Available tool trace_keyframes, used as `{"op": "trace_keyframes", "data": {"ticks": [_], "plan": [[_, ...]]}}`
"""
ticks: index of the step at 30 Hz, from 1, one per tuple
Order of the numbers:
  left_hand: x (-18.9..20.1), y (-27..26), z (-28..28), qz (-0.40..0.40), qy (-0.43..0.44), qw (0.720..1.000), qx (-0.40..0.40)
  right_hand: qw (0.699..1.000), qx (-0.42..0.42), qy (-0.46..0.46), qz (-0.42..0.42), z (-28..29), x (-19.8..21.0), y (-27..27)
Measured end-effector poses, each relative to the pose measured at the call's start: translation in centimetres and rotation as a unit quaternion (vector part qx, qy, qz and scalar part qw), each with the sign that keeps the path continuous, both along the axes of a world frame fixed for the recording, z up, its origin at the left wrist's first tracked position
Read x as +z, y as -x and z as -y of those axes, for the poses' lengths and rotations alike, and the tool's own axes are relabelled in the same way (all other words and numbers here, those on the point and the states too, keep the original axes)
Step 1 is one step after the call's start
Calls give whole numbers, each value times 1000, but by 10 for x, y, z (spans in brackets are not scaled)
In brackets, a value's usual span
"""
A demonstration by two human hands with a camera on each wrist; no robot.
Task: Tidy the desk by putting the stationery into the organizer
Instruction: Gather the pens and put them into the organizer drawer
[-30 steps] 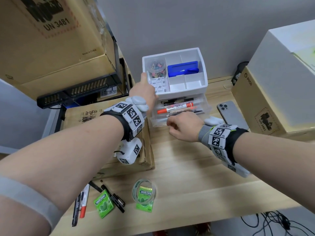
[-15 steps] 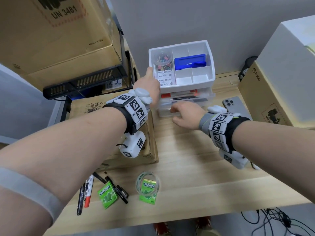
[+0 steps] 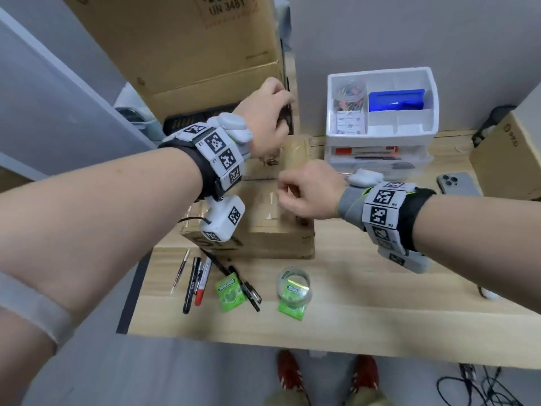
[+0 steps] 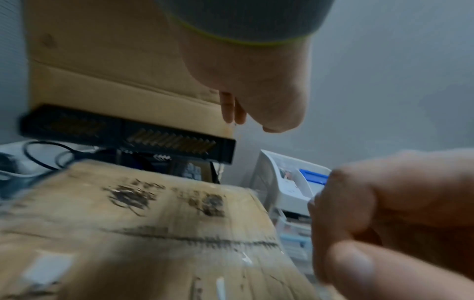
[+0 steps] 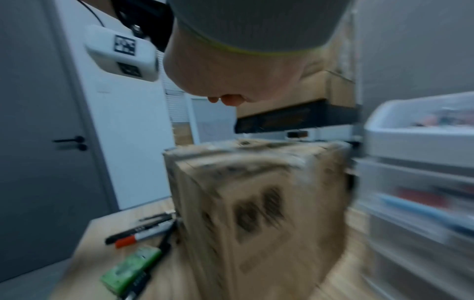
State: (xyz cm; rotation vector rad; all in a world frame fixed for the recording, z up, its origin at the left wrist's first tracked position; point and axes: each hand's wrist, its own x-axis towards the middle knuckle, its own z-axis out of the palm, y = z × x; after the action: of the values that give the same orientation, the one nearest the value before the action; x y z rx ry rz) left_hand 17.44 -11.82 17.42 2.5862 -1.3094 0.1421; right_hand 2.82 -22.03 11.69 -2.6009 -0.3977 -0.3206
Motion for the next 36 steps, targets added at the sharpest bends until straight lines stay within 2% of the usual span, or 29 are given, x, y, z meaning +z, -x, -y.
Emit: {"op": "trace_keyframes", "data": {"ticks": [4, 8, 11, 13, 15, 17, 19, 23, 28, 33, 36], "plan": [[34, -4, -70, 43, 39, 997, 59, 993, 107, -1, 40, -81, 25, -10], [45, -1, -146, 90, 48, 988, 117, 984, 170, 38, 29, -145, 21, -12], [30, 14, -179, 73, 37, 983, 167, 972, 202, 95, -78, -157, 1, -4], [-2, 22, -263, 61, 1, 967, 247, 929, 272, 152, -198, -217, -34, -5], [-21, 30, -282, 25, -23, 961, 276, 891, 236, 223, -316, -210, -57, 2], [-40, 43, -296, -21, -70, 955, 287, 858, 197, 286, -378, -203, -86, 8], [-71, 52, -318, -85, -132, 938, 308, 843, 154, 299, -420, -203, -115, 9], [-126, 74, -340, -166, -219, 911, 308, 864, 70, 268, -422, -199, -140, 10], [-195, 94, -339, -257, -216, 897, 287, 877, -7, 215, -429, -208, -182, 8], [-232, 97, -319, -264, -206, 905, 263, 880, -56, 244, -405, -215, -192, 12], [-246, 97, -312, -256, -221, 900, 275, 869, -65, 268, -411, -213, -193, 14]]}}
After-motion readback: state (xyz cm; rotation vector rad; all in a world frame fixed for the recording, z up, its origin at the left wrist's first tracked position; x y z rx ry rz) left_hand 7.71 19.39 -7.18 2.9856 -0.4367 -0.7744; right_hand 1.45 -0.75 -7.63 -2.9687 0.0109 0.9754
